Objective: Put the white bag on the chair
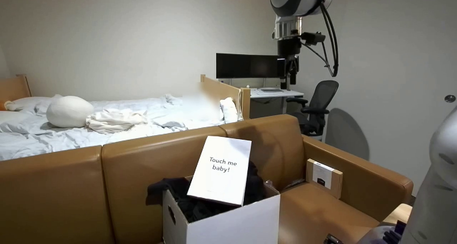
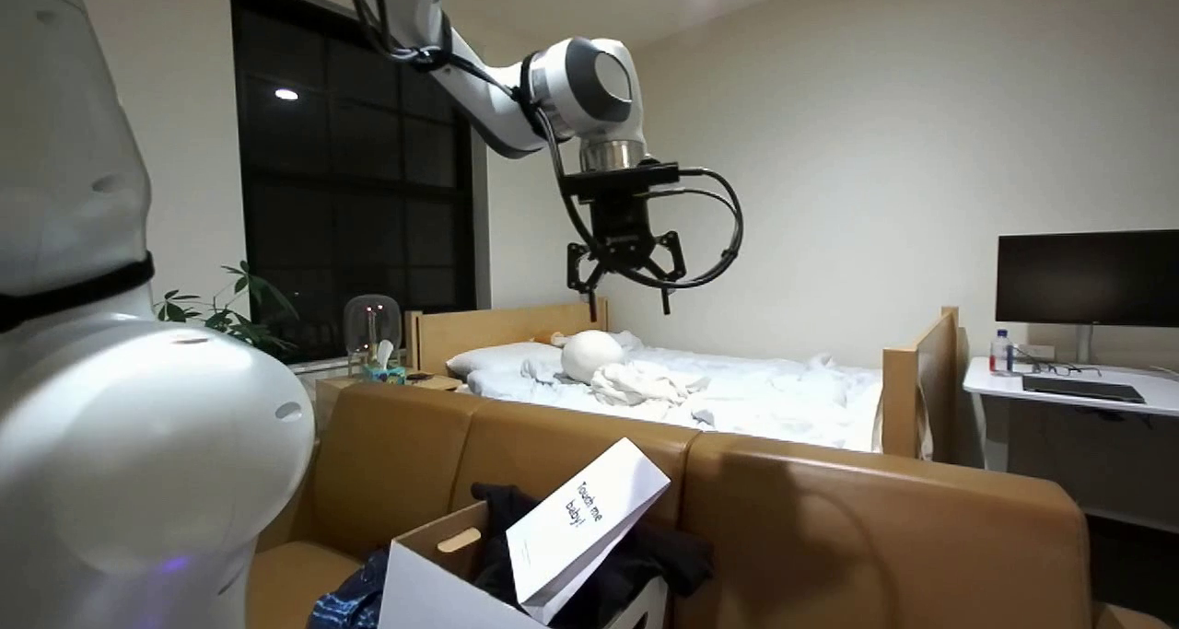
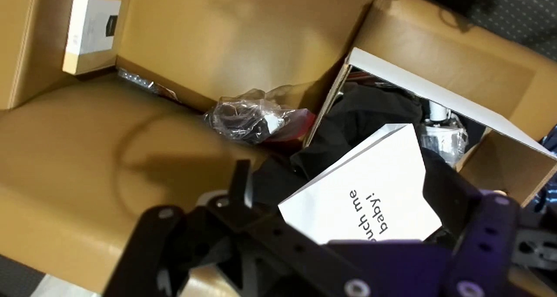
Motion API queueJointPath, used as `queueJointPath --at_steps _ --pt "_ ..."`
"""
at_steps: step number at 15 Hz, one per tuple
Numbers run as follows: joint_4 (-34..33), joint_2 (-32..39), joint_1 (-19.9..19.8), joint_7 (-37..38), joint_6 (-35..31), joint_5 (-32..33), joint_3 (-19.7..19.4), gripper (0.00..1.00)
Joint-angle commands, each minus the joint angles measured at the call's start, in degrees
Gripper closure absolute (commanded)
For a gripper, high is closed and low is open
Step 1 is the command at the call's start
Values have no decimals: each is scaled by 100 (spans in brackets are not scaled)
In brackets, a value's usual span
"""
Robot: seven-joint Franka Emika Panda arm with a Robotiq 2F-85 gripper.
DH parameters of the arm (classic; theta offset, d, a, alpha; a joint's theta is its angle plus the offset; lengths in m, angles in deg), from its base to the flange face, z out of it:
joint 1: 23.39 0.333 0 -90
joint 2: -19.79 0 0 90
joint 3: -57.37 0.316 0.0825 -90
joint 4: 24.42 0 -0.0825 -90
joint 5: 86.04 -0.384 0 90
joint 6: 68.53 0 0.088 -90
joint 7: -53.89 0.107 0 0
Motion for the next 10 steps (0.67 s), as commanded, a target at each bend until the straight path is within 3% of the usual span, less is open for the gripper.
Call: queueJointPath --at_steps 1,2,3,6,10 --pt "-1464 1368 161 -1553 295 -545 -542 0" --pt "-1770 1746 103 -1990 238 -788 -597 0" --pt "-2153 2135 -256 -2431 318 -1041 -354 0" --pt "-2885 3105 -644 -3363 444 -1470 -34 0" --pt "-3159 3862 -918 -4118 392 -1713 613 0"
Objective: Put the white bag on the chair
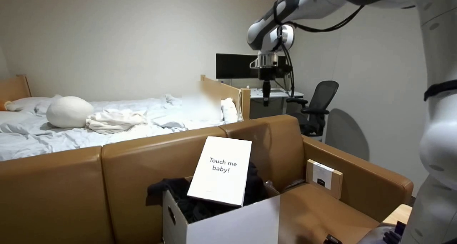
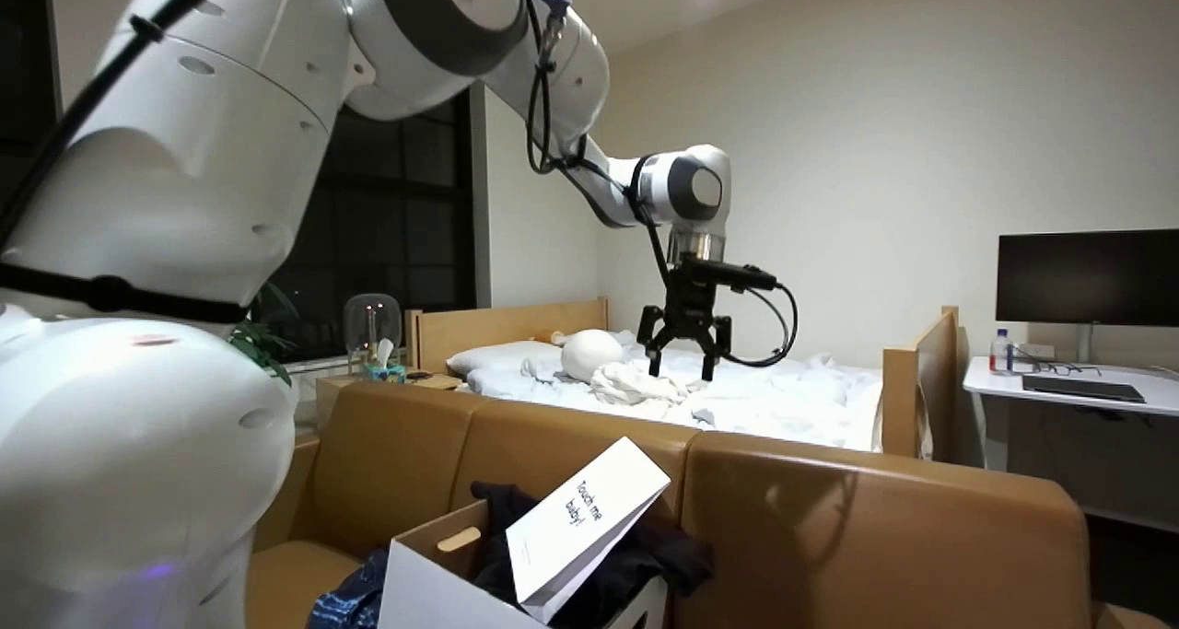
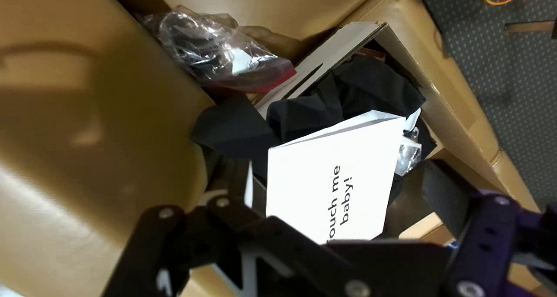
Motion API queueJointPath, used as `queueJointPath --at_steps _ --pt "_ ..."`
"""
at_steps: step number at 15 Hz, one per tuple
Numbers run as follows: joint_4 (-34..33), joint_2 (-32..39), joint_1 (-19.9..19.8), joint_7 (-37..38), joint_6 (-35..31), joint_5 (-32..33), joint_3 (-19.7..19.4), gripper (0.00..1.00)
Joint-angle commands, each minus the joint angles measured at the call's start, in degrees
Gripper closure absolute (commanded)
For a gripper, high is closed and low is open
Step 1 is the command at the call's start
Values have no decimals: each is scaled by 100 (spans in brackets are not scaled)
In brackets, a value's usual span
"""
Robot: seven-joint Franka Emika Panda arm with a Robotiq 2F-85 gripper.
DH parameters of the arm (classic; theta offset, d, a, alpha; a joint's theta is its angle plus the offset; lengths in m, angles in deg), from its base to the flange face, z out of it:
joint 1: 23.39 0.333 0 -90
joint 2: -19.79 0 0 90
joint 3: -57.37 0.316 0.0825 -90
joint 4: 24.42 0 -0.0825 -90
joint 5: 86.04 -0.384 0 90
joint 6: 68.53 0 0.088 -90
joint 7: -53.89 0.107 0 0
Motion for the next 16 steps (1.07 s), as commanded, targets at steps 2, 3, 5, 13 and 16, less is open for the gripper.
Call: queueJointPath --at_steps 2,3,5,13,16 --pt "-167 391 -231 -285 12 -40 484 0" --pt "-206 511 -215 -349 12 -52 590 0" --pt "-242 582 -185 -359 14 -59 687 0" --pt "-1946 2031 -943 -240 136 -1734 902 0" --pt "-2807 2908 -1246 -129 493 -2102 1104 0"
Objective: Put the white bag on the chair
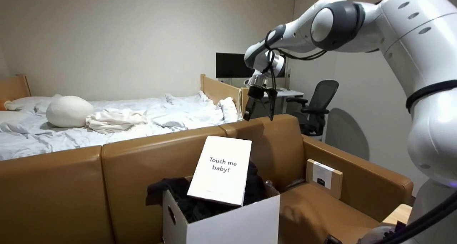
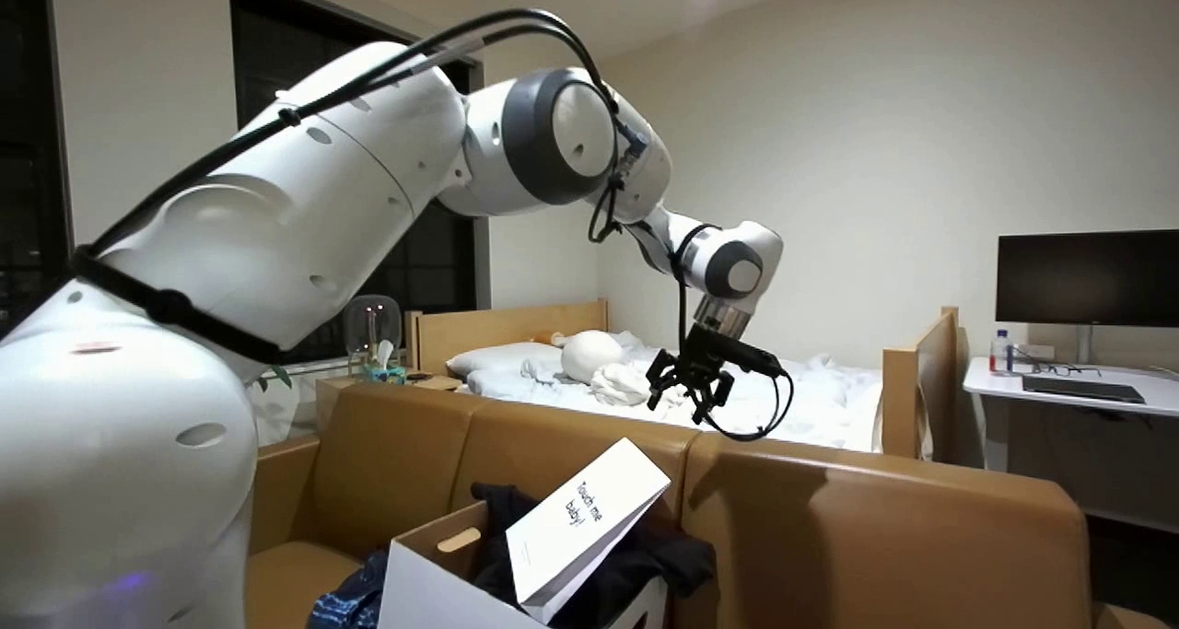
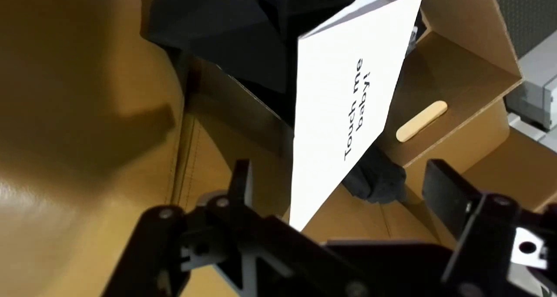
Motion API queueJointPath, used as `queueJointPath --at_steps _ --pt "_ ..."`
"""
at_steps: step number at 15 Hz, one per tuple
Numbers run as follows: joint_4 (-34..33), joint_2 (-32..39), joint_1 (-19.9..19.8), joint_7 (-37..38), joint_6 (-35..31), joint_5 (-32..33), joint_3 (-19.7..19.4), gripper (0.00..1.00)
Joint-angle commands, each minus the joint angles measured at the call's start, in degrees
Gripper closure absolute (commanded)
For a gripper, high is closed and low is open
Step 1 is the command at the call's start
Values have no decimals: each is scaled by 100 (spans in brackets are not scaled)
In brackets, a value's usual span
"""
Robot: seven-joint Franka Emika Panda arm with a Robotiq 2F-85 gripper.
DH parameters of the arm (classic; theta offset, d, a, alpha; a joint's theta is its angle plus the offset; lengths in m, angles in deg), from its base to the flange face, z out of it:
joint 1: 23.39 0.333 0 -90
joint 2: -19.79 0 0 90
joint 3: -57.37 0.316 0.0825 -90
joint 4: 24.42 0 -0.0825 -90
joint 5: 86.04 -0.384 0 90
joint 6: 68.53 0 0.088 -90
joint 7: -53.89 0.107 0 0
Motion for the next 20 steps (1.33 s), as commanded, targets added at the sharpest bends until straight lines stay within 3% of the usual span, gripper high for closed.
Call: queueJointPath --at_steps 1,4,8,16,17,18,20 --pt "-1292 1127 -367 194 534 -332 335 0" --pt "-2249 1908 -347 249 787 -264 579 0" --pt "-3069 2549 34 919 437 10 638 0" --pt "-3964 3253 478 922 2158 700 561 0" --pt "-4018 3299 489 851 2364 723 564 25" --pt "-4050 3307 508 733 2573 776 569 26" --pt "-4113 3306 532 477 2876 826 590 40"
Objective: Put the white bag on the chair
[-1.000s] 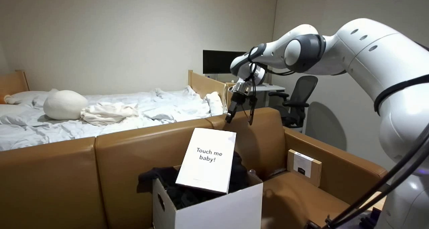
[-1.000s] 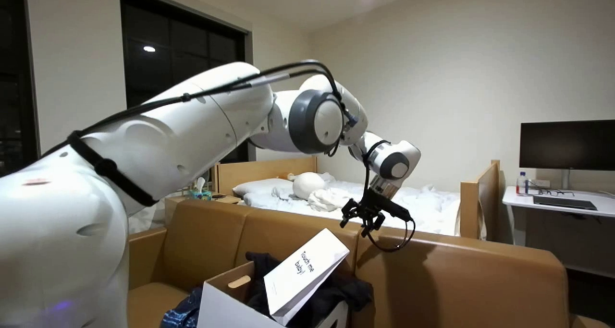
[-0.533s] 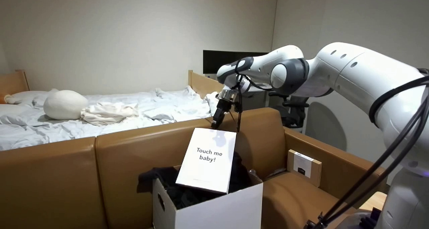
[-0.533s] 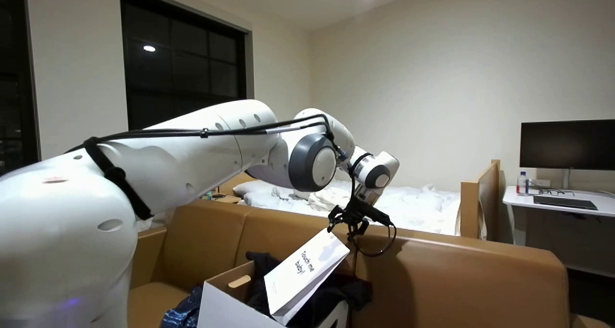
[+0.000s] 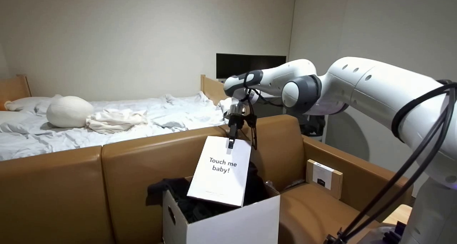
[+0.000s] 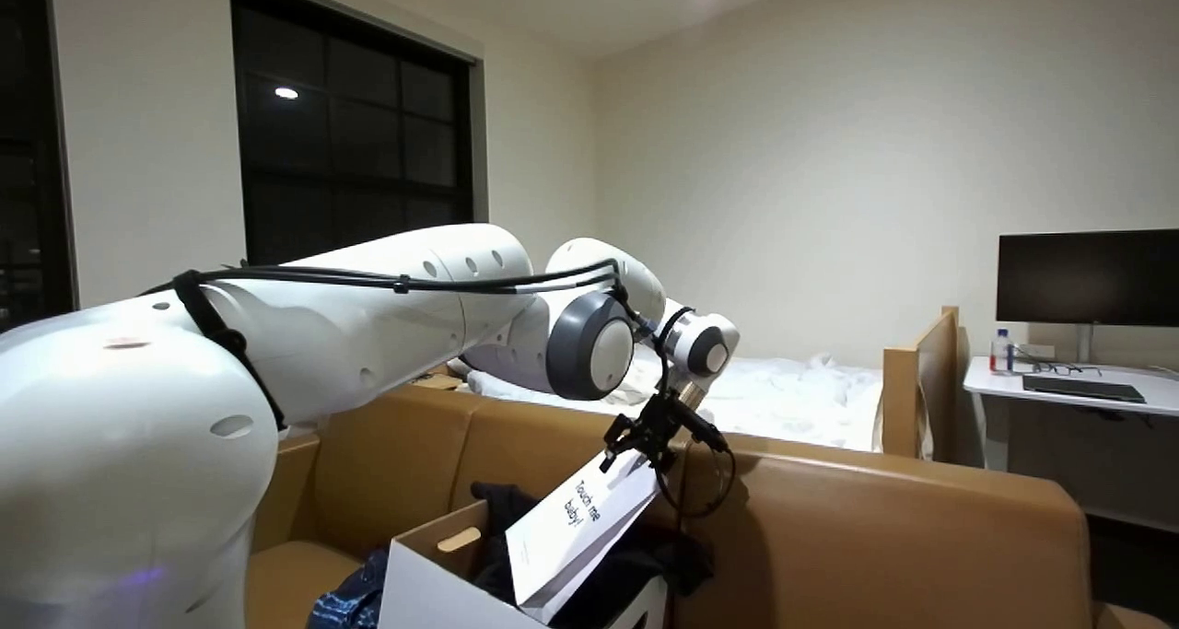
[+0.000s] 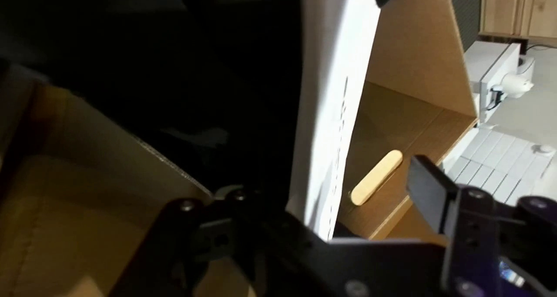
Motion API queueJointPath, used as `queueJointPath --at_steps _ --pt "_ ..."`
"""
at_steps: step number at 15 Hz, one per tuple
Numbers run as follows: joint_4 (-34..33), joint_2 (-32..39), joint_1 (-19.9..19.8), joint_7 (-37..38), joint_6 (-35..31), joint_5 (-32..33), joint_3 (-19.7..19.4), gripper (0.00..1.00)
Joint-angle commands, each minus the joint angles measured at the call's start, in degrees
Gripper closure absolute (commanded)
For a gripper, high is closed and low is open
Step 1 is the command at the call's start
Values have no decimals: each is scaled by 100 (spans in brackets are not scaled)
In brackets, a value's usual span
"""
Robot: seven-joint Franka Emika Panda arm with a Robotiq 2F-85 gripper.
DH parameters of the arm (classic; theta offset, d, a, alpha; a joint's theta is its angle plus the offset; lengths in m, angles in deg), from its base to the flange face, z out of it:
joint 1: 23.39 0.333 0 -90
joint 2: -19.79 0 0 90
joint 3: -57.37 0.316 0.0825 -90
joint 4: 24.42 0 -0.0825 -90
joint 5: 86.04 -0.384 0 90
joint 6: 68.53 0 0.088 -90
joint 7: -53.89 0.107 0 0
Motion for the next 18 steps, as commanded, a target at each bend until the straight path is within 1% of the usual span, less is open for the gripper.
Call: queueJointPath --at_steps 1,8,10,14,16,17,18 --pt "-262 49 22 -437 558 136 29 46" --pt "-439 144 -9 -1402 1242 54 172 93" --pt "-462 196 -21 -1581 1466 11 224 100" --pt "-483 173 -53 -2025 1789 63 229 99" --pt "-434 -74 -86 -2062 1889 112 143 98" --pt "-482 -132 -103 -2058 1936 111 127 98" --pt "-538 -338 -161 -2068 1980 127 79 99"
